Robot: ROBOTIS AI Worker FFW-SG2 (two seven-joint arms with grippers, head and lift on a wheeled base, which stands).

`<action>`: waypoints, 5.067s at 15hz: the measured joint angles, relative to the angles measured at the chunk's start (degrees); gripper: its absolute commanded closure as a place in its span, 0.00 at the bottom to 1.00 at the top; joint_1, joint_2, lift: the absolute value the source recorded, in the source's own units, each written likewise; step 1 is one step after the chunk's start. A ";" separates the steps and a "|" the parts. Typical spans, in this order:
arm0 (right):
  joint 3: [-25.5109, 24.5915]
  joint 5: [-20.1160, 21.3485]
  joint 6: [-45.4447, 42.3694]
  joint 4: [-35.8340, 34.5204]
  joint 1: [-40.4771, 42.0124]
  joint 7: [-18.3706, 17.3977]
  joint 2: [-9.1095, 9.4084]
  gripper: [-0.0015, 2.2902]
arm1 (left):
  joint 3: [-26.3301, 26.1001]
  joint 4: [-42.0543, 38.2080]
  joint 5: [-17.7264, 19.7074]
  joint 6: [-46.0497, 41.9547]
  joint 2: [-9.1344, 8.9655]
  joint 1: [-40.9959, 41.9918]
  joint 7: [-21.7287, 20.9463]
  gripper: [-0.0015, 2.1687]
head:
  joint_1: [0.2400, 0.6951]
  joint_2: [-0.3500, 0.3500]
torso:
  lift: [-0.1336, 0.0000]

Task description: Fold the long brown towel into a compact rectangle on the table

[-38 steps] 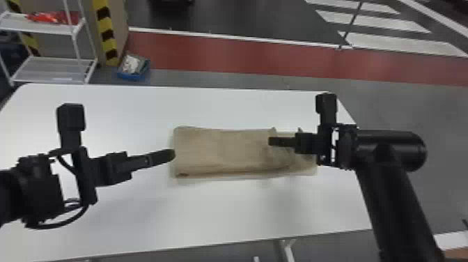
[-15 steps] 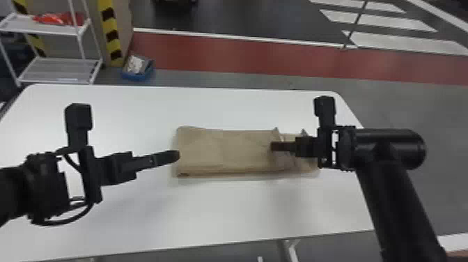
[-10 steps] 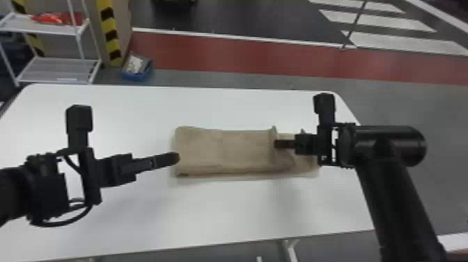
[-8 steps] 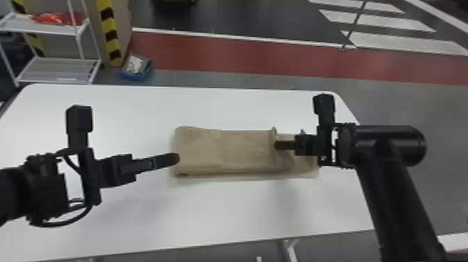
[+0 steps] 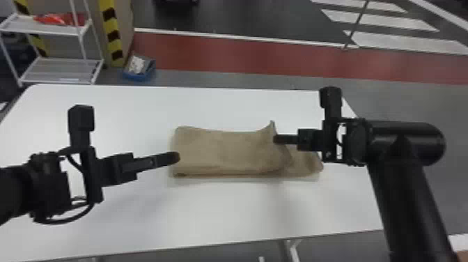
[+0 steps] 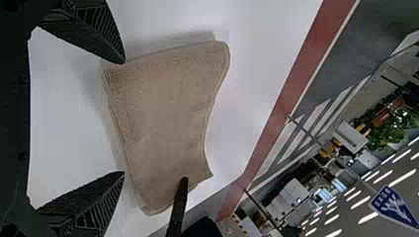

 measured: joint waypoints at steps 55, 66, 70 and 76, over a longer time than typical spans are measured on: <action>-31.26 -10.54 -21.42 -9.28 25.78 -0.33 -7.87 0.07 | -11.64 3.43 -9.12 -12.50 -4.66 -1.71 3.40 0.16 | 1.00 0.00 | 0.10; -32.52 -13.71 -22.39 -10.63 28.28 1.74 -7.20 0.08 | -25.07 3.16 -15.01 -26.20 -6.28 -0.67 10.53 0.19 | 1.00 0.00 | 0.10; -33.80 -14.87 -22.30 -11.16 29.18 2.18 -7.41 0.08 | -28.92 3.95 -20.89 -26.85 -7.78 -0.88 13.35 0.20 | 1.00 0.00 | 0.10; -34.49 -16.13 -22.23 -11.37 29.35 3.43 -7.54 0.08 | -31.95 6.83 -28.31 -32.25 -8.59 -1.15 18.40 0.20 | 1.00 0.00 | 0.10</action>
